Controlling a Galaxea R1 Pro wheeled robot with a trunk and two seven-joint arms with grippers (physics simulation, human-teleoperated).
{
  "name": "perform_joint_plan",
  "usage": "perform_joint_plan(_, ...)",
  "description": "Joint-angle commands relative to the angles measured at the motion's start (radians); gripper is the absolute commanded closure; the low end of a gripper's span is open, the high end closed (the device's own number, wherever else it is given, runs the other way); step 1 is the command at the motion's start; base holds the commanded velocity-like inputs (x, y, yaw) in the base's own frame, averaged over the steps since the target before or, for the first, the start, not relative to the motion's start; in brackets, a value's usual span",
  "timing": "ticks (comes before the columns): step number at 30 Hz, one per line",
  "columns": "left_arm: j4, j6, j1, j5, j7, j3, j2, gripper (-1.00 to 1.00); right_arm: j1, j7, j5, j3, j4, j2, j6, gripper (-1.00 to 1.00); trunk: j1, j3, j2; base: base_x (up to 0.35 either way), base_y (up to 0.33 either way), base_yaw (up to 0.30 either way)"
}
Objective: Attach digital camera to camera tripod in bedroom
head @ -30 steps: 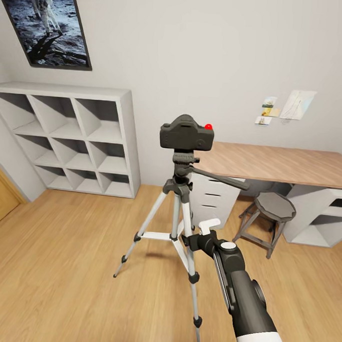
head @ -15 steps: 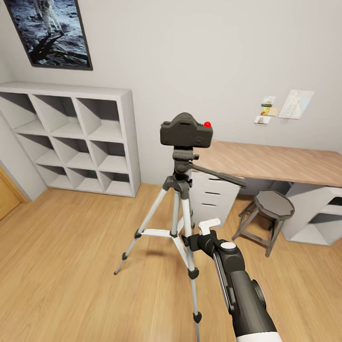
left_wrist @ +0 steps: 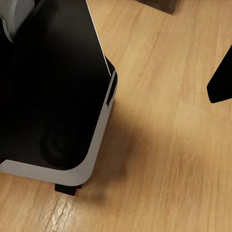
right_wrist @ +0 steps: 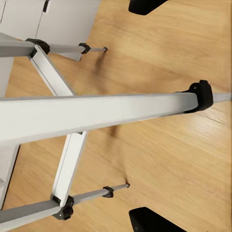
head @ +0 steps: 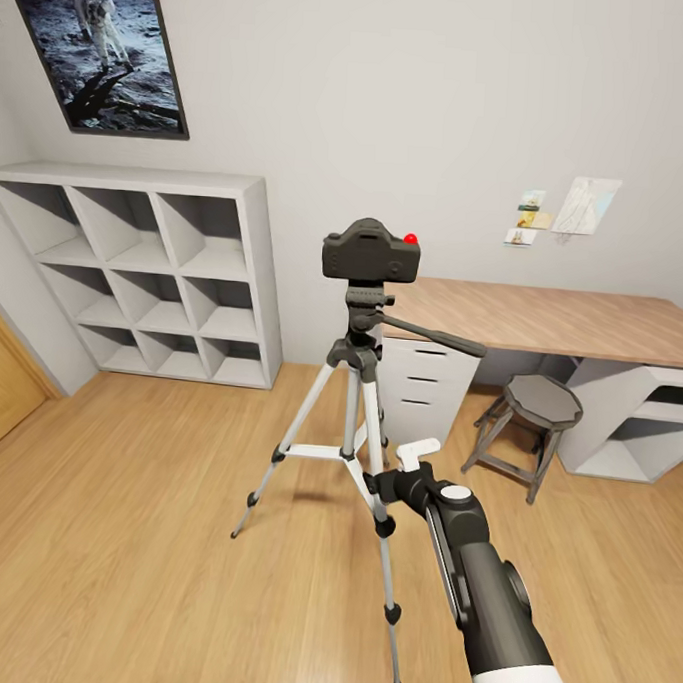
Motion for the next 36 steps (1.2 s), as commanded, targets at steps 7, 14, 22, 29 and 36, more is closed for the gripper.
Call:
perform_joint_plan(7,-0.002,-0.003,0.000,0.005,0.003,-0.008,0.000,-1.00,0.002,0.008,0.008,-0.004,0.000,0.000,0.005,-1.00,0.000,-0.002,-0.002,-0.007,0.000,0.000)
perform_joint_plan(14,-0.002,-0.017,0.000,0.006,0.003,-0.010,0.000,-1.00,0.000,0.006,-0.001,-0.008,0.014,-0.092,0.000,-1.00,0.000,-0.002,-0.002,-0.001,0.000,0.000)
perform_joint_plan(22,0.001,-0.019,0.000,0.008,0.003,-0.010,-0.003,-1.00,0.057,0.004,-0.009,-0.058,0.164,-0.205,-0.011,-1.00,0.000,-0.002,-0.002,0.000,0.000,0.000)
perform_joint_plan(29,0.003,-0.018,0.000,0.009,-0.002,-0.009,-0.004,-1.00,0.114,0.014,-0.008,-0.229,0.449,-0.261,-0.088,-1.00,0.000,-0.002,-0.002,0.000,0.000,0.000)
perform_joint_plan(36,0.003,-0.019,0.000,0.009,-0.004,-0.008,-0.004,-1.00,0.124,0.009,-0.003,-0.309,0.708,-0.291,-0.259,-1.00,0.000,-0.002,-0.002,0.000,0.000,0.000)
